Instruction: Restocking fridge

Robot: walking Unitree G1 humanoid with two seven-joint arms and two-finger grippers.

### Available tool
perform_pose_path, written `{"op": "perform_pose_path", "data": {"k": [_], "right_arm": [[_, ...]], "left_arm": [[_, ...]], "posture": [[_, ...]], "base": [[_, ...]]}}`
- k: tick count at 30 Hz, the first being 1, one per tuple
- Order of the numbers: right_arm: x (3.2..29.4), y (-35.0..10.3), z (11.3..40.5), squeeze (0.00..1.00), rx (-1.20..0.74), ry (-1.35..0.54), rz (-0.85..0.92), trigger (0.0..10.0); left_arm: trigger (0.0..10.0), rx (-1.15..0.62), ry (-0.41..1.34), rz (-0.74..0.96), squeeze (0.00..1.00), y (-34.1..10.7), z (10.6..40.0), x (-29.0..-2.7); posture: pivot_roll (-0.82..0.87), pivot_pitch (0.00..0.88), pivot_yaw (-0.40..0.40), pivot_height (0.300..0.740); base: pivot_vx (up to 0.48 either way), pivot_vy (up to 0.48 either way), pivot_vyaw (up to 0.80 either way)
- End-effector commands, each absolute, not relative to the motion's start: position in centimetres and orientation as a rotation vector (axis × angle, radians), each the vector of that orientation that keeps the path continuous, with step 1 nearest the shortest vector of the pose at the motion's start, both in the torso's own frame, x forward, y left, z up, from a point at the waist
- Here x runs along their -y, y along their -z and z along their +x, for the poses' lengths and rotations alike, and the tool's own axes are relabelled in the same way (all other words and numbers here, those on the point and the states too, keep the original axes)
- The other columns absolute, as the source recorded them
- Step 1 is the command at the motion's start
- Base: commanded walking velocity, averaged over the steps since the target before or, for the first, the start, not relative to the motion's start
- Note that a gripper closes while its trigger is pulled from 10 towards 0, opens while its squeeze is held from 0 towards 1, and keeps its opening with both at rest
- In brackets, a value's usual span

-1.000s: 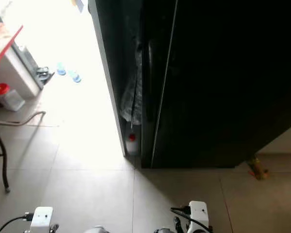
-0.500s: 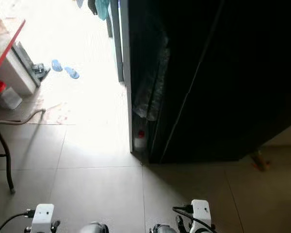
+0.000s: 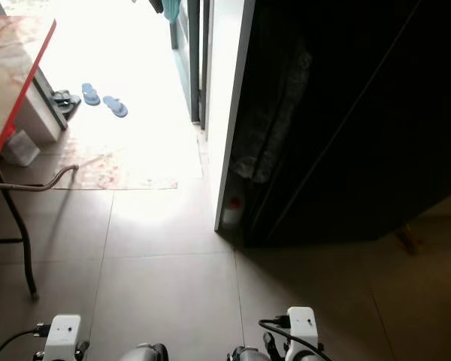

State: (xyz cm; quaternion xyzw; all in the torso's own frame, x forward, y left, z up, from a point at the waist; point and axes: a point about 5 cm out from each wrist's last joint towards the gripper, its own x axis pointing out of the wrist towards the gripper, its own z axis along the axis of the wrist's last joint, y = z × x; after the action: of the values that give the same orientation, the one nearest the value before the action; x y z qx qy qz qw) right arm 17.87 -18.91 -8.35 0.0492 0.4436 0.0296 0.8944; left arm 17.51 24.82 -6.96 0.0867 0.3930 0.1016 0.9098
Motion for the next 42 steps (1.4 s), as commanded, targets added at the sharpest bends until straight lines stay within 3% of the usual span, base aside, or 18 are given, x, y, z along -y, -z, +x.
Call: {"op": "perform_pose_path", "data": {"k": [1,14,42], "right_arm": [[19.62,8.74,16.84,0.0,-0.954,-0.042,0.092,10.0],[19.91,8.81,16.72,0.0,-0.967,-0.02,0.054,10.0],[20.1,8.84,16.69,0.0,-0.981,-0.003,0.043,10.0]], "left_arm": [[10.0,-0.868,-0.204,0.162,0.0,7.82,16.12,-24.37],[10.0,-0.869,-0.194,0.16,0.0,7.86,16.09,-24.25],[10.0,-0.849,-0.196,0.156,0.0,7.76,16.24,-24.16]], "posture": [[-0.01,0.204,-0.048,0.74],[-0.01,0.182,-0.053,0.74],[-0.01,0.199,-0.057,0.74]], "base": [[0.0,0.0,0.0],[0.0,0.0,0.07],[0.0,0.0,0.8]]}}
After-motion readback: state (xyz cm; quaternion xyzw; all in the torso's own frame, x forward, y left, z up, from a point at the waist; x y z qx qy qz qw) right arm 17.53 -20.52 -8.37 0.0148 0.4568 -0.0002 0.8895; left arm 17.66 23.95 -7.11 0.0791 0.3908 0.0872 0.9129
